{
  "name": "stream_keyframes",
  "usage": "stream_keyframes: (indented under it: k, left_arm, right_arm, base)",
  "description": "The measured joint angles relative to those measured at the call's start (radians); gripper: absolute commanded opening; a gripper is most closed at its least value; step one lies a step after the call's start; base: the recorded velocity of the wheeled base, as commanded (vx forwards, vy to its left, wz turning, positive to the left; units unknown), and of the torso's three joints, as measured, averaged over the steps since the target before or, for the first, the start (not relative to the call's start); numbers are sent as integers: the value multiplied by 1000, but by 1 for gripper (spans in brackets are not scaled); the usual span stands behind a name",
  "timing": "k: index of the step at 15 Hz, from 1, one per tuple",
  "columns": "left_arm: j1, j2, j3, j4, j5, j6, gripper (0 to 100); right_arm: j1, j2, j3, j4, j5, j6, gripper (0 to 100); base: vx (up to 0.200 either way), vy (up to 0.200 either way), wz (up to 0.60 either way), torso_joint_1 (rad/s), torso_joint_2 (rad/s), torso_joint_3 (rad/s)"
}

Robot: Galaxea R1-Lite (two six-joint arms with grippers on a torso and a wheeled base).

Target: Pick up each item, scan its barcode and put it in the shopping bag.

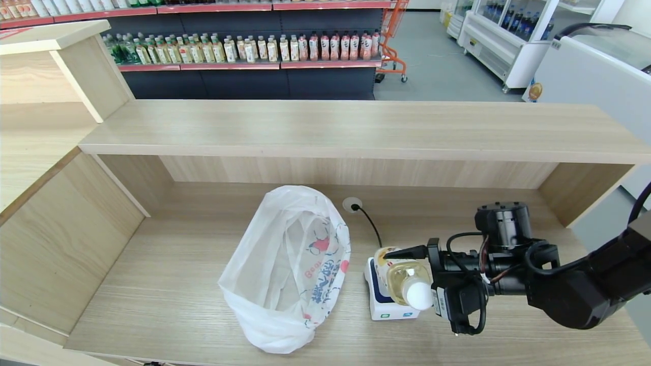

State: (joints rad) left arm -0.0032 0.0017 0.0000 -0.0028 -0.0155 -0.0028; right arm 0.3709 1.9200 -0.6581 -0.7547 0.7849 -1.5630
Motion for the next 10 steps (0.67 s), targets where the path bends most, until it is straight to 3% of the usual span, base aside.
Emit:
stream_keyframes:
  k: [10]
  left_arm:
    - [0,0,0,0,0,0,100]
  right_arm:
    - [-1,23,10,-1,1,-54,0]
  base:
    - [0,0,0,0,0,0]
